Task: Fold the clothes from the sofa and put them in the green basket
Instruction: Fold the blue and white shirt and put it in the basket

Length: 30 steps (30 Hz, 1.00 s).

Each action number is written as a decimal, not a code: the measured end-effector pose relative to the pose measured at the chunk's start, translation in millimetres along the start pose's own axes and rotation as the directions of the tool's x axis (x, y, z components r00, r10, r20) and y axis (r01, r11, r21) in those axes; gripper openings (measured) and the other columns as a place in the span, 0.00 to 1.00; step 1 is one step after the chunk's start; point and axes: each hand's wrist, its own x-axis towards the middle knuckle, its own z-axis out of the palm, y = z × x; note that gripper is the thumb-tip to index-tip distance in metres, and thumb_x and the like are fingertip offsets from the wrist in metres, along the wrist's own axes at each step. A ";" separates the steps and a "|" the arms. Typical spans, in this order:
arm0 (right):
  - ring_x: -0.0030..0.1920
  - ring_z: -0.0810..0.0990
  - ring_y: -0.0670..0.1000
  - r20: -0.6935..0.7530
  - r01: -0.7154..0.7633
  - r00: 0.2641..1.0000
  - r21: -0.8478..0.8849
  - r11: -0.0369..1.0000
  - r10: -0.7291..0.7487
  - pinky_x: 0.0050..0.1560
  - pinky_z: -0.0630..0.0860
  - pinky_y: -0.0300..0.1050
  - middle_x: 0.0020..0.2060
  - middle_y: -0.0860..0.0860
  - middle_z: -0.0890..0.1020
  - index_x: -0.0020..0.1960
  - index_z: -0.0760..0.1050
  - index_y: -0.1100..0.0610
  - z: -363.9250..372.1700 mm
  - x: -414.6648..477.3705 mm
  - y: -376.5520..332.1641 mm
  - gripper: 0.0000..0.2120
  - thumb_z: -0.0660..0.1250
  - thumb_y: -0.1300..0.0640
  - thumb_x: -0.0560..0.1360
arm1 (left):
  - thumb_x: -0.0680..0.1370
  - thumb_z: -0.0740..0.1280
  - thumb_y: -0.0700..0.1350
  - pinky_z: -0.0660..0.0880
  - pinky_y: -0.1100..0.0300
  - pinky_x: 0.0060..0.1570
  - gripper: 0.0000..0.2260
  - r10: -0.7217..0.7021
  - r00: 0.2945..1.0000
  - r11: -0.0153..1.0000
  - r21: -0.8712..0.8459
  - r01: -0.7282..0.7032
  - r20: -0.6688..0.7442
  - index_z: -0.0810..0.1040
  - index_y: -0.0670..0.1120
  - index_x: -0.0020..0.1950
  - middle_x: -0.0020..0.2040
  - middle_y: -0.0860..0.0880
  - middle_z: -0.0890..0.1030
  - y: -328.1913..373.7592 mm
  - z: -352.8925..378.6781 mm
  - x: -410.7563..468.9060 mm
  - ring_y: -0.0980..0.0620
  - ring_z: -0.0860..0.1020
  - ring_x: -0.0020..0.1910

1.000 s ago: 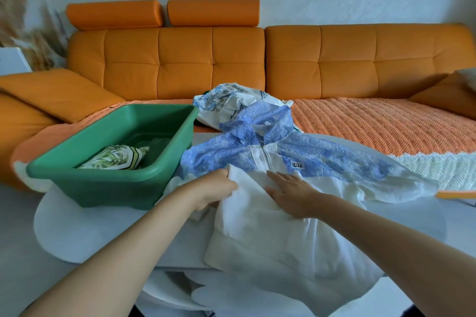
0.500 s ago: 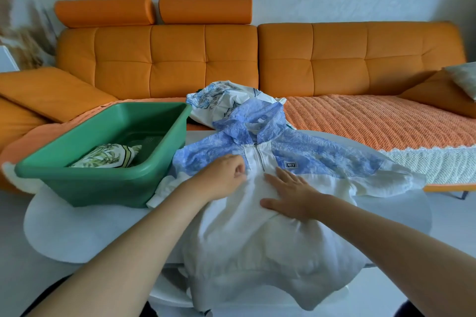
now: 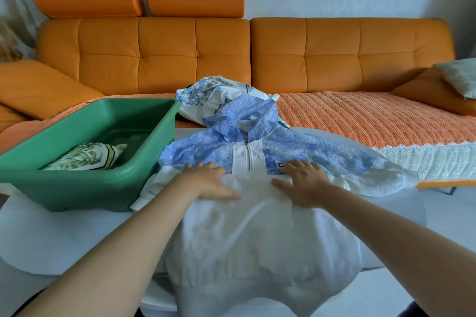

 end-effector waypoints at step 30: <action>0.56 0.78 0.53 -0.474 0.151 0.881 0.291 0.945 0.005 0.42 0.76 0.46 0.65 0.49 0.74 0.60 0.80 0.51 -36.8 224.2 -38.7 0.17 0.61 0.65 0.78 | 0.83 0.59 0.41 0.69 0.45 0.62 0.17 -0.140 0.696 0.902 -0.380 -0.203 -0.704 0.70 0.50 0.71 0.68 0.44 0.70 -27.7 -61.6 197.2 0.40 0.64 0.68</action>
